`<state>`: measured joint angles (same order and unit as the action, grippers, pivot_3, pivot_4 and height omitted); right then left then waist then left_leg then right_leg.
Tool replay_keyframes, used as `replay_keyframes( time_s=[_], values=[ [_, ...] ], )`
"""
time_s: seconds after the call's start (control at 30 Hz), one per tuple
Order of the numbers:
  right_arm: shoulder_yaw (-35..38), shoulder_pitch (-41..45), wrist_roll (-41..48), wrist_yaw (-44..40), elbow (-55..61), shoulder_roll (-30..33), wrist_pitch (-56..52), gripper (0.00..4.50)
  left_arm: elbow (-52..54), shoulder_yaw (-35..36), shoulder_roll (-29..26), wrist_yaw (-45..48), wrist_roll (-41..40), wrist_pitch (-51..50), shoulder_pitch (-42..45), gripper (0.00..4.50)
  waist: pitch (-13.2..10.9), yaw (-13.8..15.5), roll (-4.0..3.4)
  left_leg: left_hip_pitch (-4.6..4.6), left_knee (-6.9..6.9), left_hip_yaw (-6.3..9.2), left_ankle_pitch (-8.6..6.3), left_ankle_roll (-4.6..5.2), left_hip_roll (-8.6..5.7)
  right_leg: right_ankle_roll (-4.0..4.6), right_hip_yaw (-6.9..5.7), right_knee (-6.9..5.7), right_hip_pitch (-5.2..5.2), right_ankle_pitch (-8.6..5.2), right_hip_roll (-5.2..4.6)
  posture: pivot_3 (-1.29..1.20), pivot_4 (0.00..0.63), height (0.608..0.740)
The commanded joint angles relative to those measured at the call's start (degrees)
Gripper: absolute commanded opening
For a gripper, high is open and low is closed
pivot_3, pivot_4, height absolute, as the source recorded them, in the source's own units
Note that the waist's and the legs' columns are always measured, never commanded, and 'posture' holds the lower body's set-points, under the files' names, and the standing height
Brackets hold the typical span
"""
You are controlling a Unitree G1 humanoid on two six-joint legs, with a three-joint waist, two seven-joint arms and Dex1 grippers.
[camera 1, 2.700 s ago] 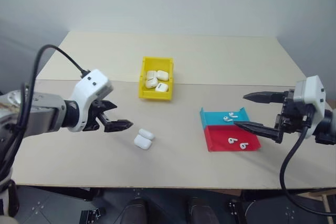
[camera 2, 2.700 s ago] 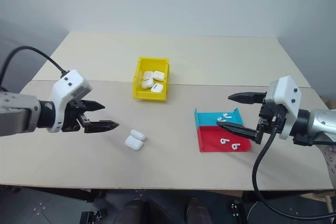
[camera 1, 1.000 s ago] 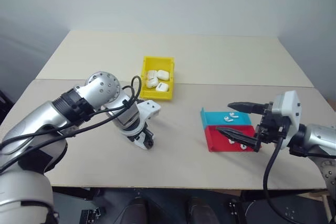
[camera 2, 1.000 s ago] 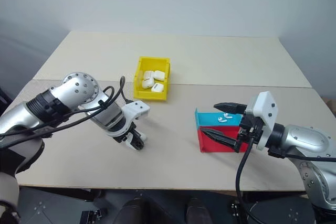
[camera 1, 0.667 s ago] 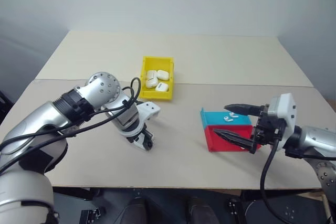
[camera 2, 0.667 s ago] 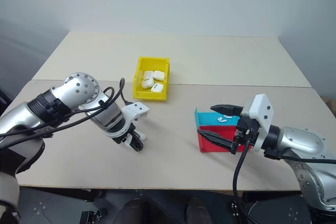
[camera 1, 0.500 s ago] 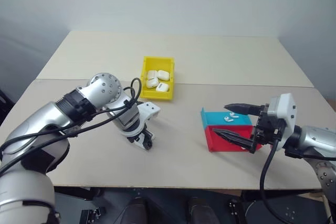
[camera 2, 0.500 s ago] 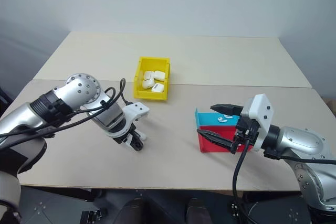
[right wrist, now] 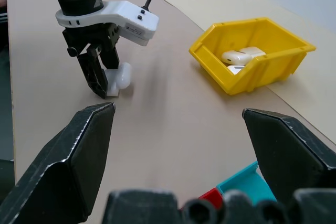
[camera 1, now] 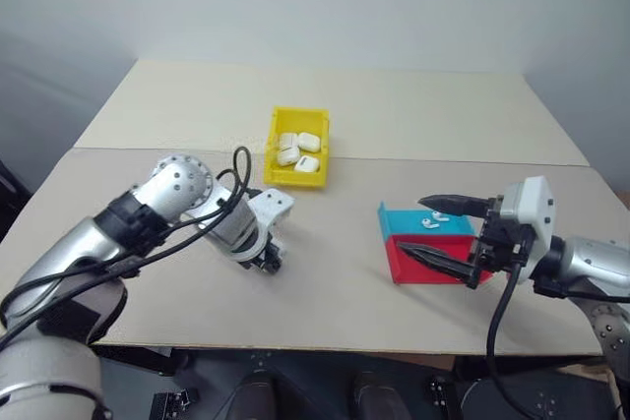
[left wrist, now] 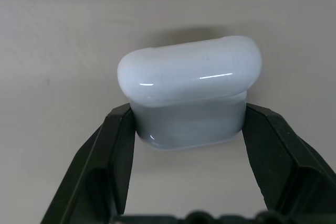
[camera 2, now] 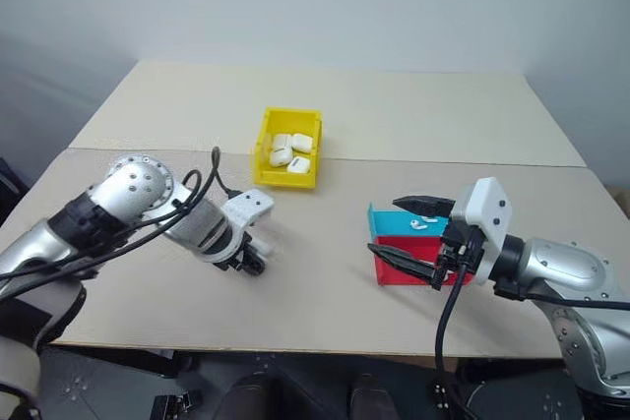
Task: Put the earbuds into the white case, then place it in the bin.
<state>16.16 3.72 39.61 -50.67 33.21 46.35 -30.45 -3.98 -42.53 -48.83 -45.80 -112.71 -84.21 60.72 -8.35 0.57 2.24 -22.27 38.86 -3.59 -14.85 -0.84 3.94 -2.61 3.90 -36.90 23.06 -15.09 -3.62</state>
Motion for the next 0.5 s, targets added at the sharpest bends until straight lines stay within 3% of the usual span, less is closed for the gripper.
replay_keyframes(
  time_s=[0.03, 0.17, 0.27, 0.4, 0.5],
  values=[
    [1.41, 1.18, 1.18, -0.4, 0.42, 0.28, 1.11, 4.5, 9.71, 5.93, -7.59, 3.51, -0.29, 2.35, -0.65, 2.79, -0.04, -0.46, 0.02, -0.14, -0.03, 0.01, 0.02, -0.04, 0.01, 0.0, 0.01, -0.02, 0.16, 0.0, 0.0, 0.0, 0.15, 0.74],
    [1.55, 2.66, 1.27, -0.98, -0.85, 0.67, 0.96, 4.5, 22.14, 20.11, -13.18, 14.09, 9.24, 8.69, -8.54, 2.79, -0.07, -0.31, -0.02, -0.16, -0.09, -0.01, 0.05, -0.09, 0.02, 0.0, 0.0, 0.08, 0.18, -0.01, 0.0, 0.0, 0.15, 0.74],
    [1.39, 3.89, 0.96, -1.59, -2.14, 0.94, 1.09, 4.5, 30.33, 28.81, -14.68, 31.07, 27.89, 20.78, -18.39, 2.79, -0.09, 0.24, -0.05, -0.13, -0.07, -0.05, 0.06, -0.11, 0.02, 0.0, -0.03, 0.12, 0.13, -0.02, 0.0, 0.0, 0.15, 0.74],
    [1.07, 5.84, 0.59, -2.49, -3.73, 1.47, 1.05, 4.5, 32.08, 34.77, -10.91, 48.11, 45.3, 36.95, -28.18, 2.79, -0.09, 0.64, -0.06, -0.12, -0.09, -0.06, 0.09, -0.16, 0.01, 0.03, -0.1, 0.16, 0.09, -0.03, 0.0, 0.0, 0.15, 0.74],
    [1.31, 7.4, 0.8, -3.05, -4.85, 2.06, 0.75, 4.5, 28.41, 38.8, -1.55, 63.52, 53.38, 52.76, -34.07, 2.79, -0.09, 0.89, -0.06, -0.15, -0.08, -0.06, 0.08, -0.15, 0.01, 0.04, -0.13, 0.2, 0.06, -0.02, 0.0, 0.0, 0.15, 0.74]
  ],
)
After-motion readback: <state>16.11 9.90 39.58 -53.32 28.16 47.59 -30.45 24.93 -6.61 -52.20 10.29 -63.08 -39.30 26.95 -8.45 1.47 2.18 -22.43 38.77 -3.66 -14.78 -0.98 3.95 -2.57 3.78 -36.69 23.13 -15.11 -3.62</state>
